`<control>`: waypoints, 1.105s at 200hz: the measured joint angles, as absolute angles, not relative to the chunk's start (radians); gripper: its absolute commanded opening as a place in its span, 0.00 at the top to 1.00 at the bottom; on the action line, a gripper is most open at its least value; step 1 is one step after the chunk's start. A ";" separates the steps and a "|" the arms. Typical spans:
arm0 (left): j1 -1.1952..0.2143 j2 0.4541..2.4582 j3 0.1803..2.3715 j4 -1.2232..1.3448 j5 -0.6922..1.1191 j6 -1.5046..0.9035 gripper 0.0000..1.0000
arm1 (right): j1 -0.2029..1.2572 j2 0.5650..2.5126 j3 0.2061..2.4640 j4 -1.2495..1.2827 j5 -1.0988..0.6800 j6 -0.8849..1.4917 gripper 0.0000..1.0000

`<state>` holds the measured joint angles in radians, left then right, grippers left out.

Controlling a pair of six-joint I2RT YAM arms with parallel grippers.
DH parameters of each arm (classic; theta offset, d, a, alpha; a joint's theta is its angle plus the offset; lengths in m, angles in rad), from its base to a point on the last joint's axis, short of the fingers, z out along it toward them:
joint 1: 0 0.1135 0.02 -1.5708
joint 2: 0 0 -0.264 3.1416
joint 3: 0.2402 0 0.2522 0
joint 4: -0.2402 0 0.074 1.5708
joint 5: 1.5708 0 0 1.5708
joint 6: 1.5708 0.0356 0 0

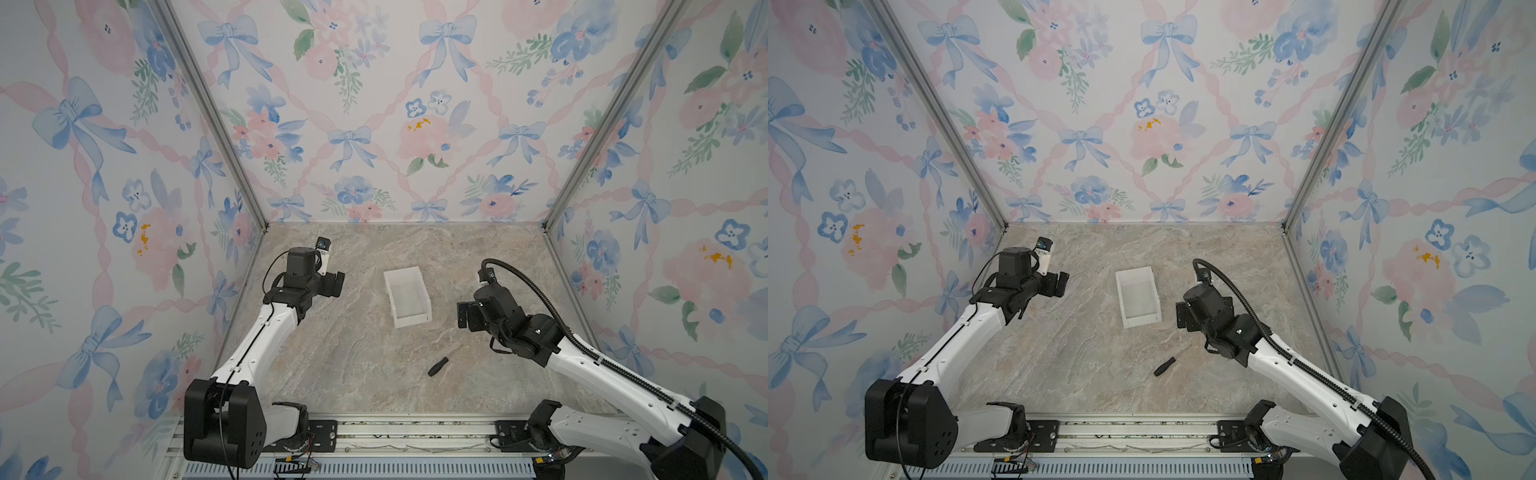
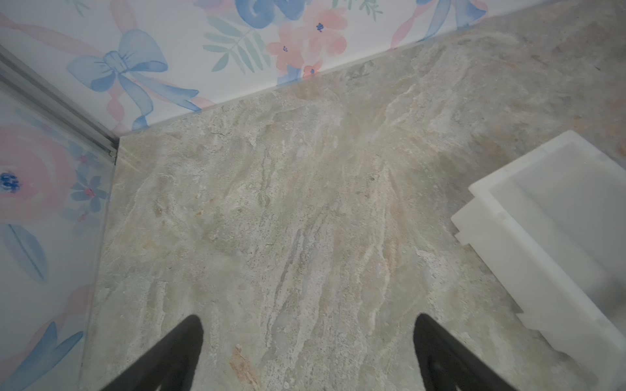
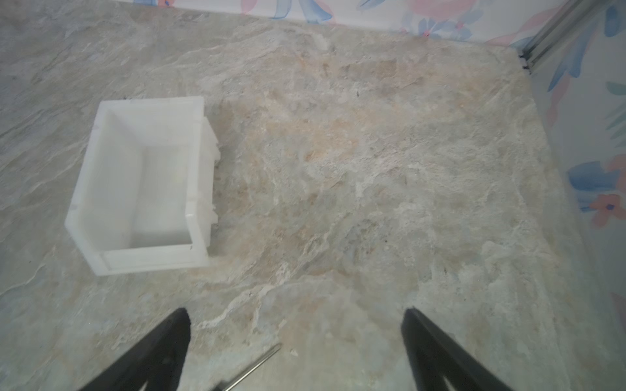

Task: Put the screwdriver in the bin
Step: Pick up the screwdriver from the bottom-center of the table.

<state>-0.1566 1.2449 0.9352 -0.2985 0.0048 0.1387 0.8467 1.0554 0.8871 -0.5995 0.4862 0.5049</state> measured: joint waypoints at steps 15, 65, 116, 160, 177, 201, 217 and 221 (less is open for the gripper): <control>-0.192 1.227 0.935 -0.360 0.019 0.165 0.02 | 0.991 1.052 0.884 -0.660 0.493 0.633 0.02; -0.227 1.196 0.936 -0.490 0.064 0.183 0.02 | 1.269 1.235 0.877 -0.753 0.535 0.983 0.04; -0.229 1.192 0.977 -0.551 0.088 0.183 0.02 | 1.269 1.377 0.842 -0.698 0.472 1.131 0.14; -0.229 1.177 1.005 -0.579 0.101 0.178 0.02 | 1.215 1.381 0.786 -0.606 0.368 1.193 0.18; -0.231 1.174 1.012 -0.583 0.107 0.172 0.02 | 1.190 1.381 0.781 -0.587 0.338 1.205 0.20; -0.234 1.174 1.018 -0.592 0.114 0.168 0.02 | 1.150 1.380 0.767 -0.569 0.301 1.213 0.23; -0.235 1.174 1.020 -0.594 0.115 0.163 0.02 | 1.124 1.383 0.761 -0.566 0.280 1.213 0.25; -0.235 1.174 1.020 -0.594 0.115 0.161 0.02 | 1.118 1.385 0.761 -0.565 0.276 1.213 0.25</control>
<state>-0.2352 1.1740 1.0203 -0.5938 0.1150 0.1608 1.1183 1.3853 0.7612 -0.5648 0.2760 1.2129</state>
